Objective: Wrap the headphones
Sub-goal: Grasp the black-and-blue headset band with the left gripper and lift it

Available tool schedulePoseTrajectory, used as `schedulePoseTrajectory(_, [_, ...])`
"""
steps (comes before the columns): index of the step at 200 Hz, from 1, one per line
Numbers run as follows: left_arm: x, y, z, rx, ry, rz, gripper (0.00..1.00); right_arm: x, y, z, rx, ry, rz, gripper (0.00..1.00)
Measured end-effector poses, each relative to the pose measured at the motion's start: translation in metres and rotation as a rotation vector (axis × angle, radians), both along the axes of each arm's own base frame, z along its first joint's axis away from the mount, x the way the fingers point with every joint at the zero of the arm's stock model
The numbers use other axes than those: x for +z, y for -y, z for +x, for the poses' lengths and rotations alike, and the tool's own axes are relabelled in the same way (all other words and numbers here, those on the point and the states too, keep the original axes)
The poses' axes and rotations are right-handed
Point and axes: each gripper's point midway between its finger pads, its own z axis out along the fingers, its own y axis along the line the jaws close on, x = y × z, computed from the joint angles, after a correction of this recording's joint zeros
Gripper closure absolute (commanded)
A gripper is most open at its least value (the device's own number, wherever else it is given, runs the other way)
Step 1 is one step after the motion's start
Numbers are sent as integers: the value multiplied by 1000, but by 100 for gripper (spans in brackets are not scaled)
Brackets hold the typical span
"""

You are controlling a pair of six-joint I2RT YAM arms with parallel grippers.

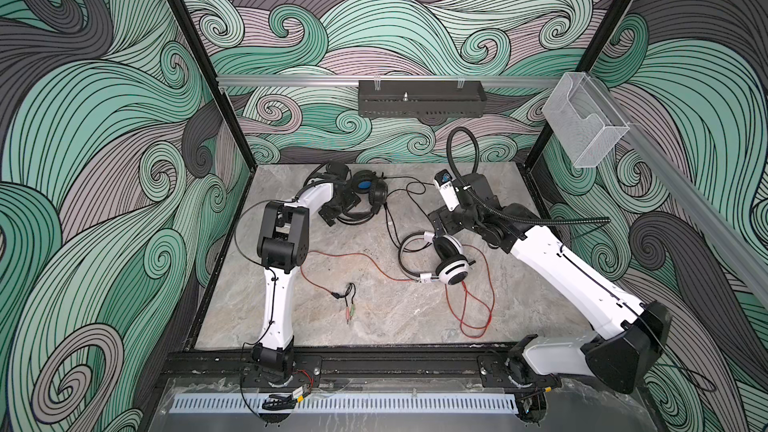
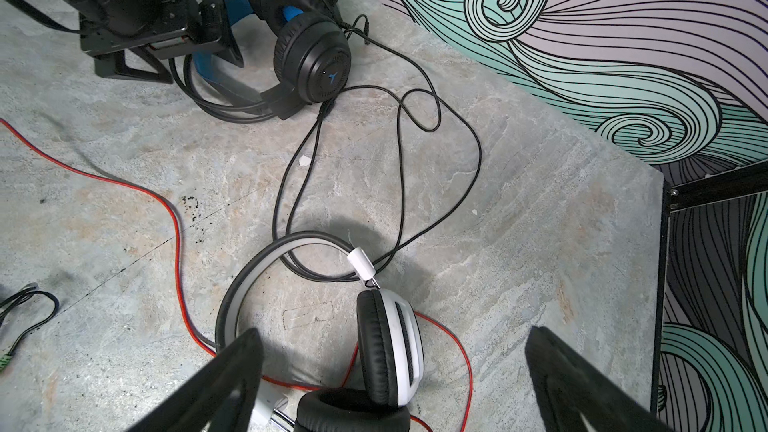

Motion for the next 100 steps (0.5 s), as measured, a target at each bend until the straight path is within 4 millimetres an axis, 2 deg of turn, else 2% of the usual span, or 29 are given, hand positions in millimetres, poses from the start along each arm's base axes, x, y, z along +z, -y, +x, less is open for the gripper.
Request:
schedulePoseTrajectory(26, [-6, 1, -7, 17, -19, 38, 26, 4, 0, 1, 3, 11, -5, 1])
schedulePoseTrajectory(42, [-8, 0, -11, 28, -21, 57, 54, 7, 0, 2, 5, 22, -10, 1])
schedulePoseTrajectory(67, [-11, -5, -17, 35, -37, 89, 81, 15, 1, 4, 5, 39, -9, 1])
schedulePoseTrajectory(79, [-9, -7, -15, 36, -30, 101, 100, 19, 1, 4, 3, 48, -7, 1])
schedulePoseTrajectory(100, [-4, -19, -12, 6, -19, 160, 100, 31, 3, 3, -3, 67, 1, 1])
